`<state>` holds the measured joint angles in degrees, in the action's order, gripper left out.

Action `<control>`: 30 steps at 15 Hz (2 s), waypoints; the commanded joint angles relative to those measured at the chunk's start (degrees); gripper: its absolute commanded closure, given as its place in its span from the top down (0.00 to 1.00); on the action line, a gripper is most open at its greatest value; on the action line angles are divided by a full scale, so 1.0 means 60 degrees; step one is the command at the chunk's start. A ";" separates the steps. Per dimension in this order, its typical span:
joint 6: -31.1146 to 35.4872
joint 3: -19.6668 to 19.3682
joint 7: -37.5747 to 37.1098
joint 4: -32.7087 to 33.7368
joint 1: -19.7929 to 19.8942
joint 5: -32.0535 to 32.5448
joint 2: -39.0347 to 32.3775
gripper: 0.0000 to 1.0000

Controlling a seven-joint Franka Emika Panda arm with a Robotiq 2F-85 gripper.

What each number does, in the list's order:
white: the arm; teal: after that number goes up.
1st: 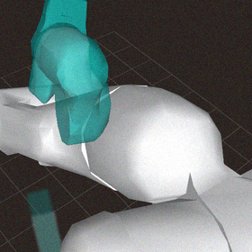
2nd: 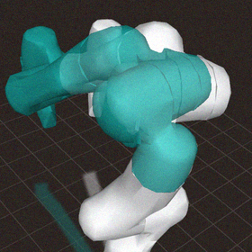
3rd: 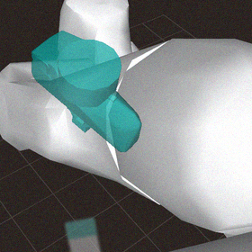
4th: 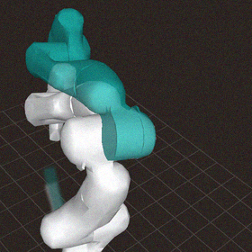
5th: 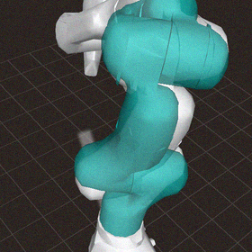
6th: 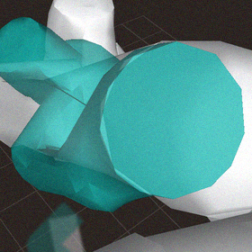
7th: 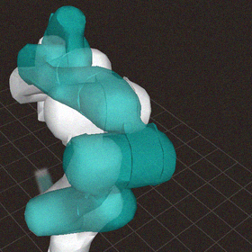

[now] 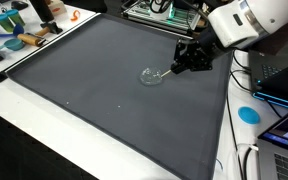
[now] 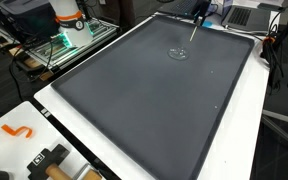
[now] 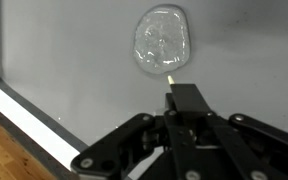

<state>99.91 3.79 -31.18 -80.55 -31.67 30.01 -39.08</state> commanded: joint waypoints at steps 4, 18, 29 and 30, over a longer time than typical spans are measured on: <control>0.0393 -0.0141 -0.0119 -0.0101 0.0015 0.0097 0.0013 0.03; 0.0747 -0.0056 0.0118 -0.0382 0.0475 -0.0494 0.0434 0.03; 0.1416 0.0206 0.1125 -0.1498 0.1433 -0.1866 0.1592 0.03; 0.1638 0.0231 0.1251 -0.1729 0.1561 -0.1998 0.1763 0.03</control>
<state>105.58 3.85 -26.05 -84.56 -24.99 20.74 -32.92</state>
